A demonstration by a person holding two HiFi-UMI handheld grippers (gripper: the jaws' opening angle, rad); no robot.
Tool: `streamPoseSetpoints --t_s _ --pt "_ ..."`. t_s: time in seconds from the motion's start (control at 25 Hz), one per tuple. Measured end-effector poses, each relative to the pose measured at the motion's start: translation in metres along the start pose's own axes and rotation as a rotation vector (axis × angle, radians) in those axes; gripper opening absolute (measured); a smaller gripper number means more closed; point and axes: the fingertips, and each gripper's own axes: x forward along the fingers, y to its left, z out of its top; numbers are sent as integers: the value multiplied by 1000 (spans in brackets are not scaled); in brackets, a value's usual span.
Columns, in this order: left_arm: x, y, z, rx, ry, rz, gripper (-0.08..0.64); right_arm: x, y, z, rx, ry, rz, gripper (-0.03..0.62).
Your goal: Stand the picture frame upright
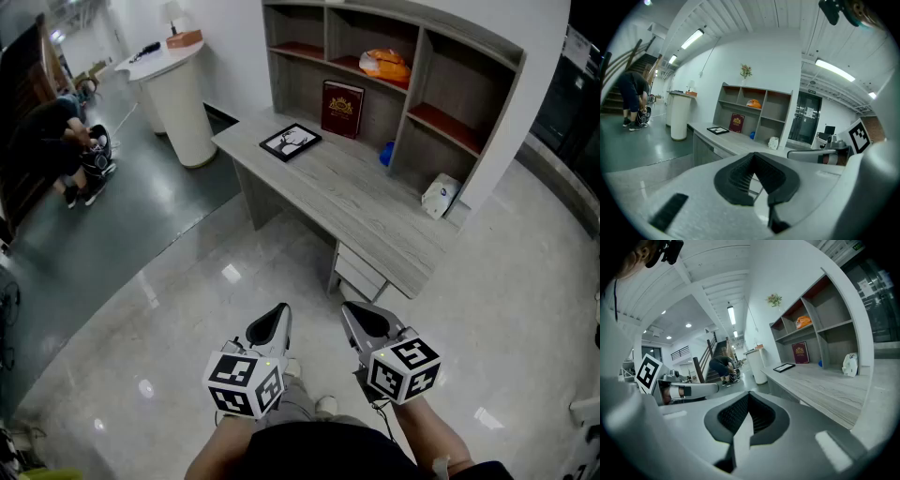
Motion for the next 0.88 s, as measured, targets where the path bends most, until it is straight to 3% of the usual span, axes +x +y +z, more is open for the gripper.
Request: streamPoseSetpoints --t_s 0.28,0.68,0.88 --pt "-1 12 3 -10 1 6 -3 8 4 5 86 -27 15 0" --pt "22 31 20 -6 7 -61 -3 44 -2 17 76 0 -2 0" --pt "37 43 30 35 20 -93 -3 69 -5 25 63 19 1 0"
